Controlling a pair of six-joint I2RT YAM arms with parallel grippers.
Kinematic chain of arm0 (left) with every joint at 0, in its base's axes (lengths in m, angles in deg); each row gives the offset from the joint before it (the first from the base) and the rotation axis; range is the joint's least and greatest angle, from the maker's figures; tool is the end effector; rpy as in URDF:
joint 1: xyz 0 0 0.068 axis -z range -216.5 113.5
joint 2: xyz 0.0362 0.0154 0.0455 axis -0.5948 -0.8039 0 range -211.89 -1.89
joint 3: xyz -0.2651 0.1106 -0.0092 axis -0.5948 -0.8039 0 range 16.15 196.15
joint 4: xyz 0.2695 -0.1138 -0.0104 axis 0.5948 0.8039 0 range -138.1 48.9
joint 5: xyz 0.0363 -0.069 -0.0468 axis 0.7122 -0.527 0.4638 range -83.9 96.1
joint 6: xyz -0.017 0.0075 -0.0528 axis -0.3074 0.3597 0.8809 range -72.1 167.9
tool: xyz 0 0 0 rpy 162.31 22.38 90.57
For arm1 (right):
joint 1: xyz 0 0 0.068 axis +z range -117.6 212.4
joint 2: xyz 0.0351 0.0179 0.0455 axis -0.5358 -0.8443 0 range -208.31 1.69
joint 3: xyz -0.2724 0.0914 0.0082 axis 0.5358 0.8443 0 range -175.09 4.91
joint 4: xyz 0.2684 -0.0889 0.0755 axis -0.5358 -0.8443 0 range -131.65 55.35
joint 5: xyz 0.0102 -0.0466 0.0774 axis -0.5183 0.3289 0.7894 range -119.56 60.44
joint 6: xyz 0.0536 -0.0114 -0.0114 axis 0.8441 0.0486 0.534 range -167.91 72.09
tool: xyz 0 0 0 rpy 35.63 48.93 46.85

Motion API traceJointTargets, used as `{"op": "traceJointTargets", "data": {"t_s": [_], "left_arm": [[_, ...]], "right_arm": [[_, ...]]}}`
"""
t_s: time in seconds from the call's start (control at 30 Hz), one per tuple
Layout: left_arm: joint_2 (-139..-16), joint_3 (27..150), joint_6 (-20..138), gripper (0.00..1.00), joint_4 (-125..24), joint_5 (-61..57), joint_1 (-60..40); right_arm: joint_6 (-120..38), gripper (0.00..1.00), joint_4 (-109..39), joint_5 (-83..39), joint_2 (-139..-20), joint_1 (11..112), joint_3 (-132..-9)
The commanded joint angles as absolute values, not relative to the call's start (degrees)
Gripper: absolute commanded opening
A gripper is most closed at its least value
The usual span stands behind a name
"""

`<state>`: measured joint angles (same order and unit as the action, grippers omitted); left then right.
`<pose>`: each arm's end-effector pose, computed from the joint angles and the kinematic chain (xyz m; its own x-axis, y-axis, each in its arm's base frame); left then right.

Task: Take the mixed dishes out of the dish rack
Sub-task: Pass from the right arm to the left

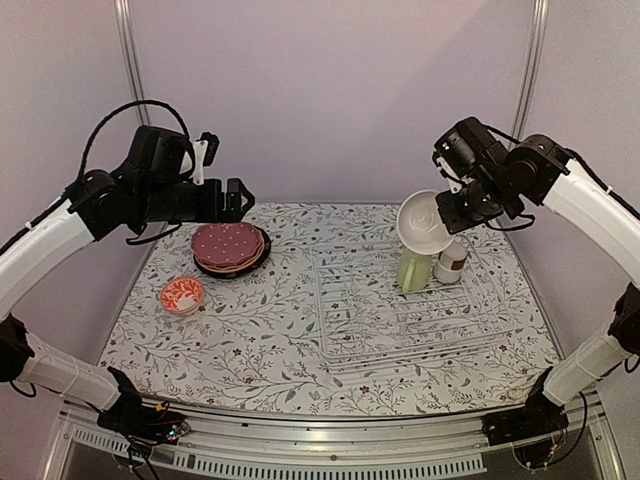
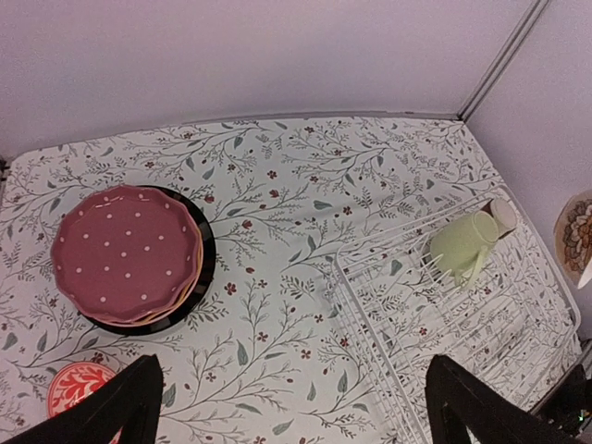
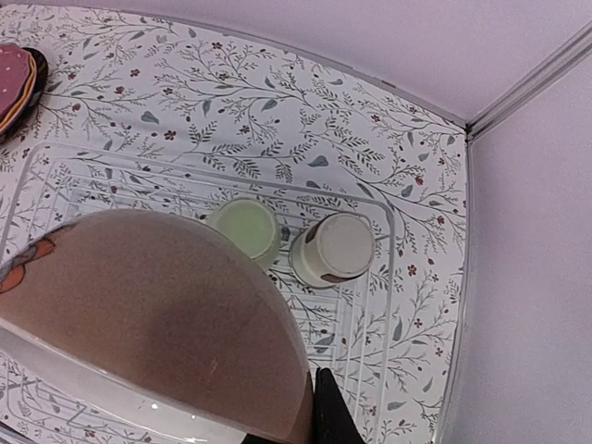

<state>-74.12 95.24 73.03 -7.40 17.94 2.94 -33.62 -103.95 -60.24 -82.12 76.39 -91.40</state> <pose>0.2341 -0.1822 0.4097 -0.5977 -0.0465 -0.8004 0.2611 0.9326 -0.2492 0.2346 0.1992 0.4199 -0.6812 -0.3627 -0.6360 -0.2355 0.9311 -0.2786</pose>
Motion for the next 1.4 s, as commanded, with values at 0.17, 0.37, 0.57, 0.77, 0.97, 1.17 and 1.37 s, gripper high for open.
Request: {"op": "traceJointTargets", "data": {"t_s": [0.17,0.37,0.57,0.77,0.97,1.17,1.37], "left_arm": [[-74.38,96.01,74.42,0.99,-15.49,20.61,12.19],[-81.47,100.22,73.5,1.0,-15.69,22.35,18.71],[-86.46,103.9,72.49,0.98,-14.72,26.2,22.72],[-91.0,106.69,72.14,0.81,-12.67,29.16,24.15],[-93.16,108.43,72.33,0.58,-10.14,33.66,24.15],[-95.22,110.45,73.25,0.3,-7.99,36.11,24.15],[-96.39,110.89,74.18,0.28,-7.61,37.25,24.24]], "right_arm": [[-18.47,0.0,-93.09,-61.32,-89.68,84.62,-96.63],[-14.11,0.0,-89.51,-62.86,-93.83,88.95,-99.49],[-12.9,0.0,-89.29,-63.78,-97.22,91.72,-102.87],[-12.84,0.0,-90.15,-61.85,-99.41,92.75,-105.61],[-12.82,0.0,-90.5,-60.87,-99.91,92.81,-106.56],[-12.59,0.0,-90.48,-59.87,-100.29,92.81,-106.63],[-11.81,0.01,-90.16,-58.97,-100.73,92.86,-106.67]]}}
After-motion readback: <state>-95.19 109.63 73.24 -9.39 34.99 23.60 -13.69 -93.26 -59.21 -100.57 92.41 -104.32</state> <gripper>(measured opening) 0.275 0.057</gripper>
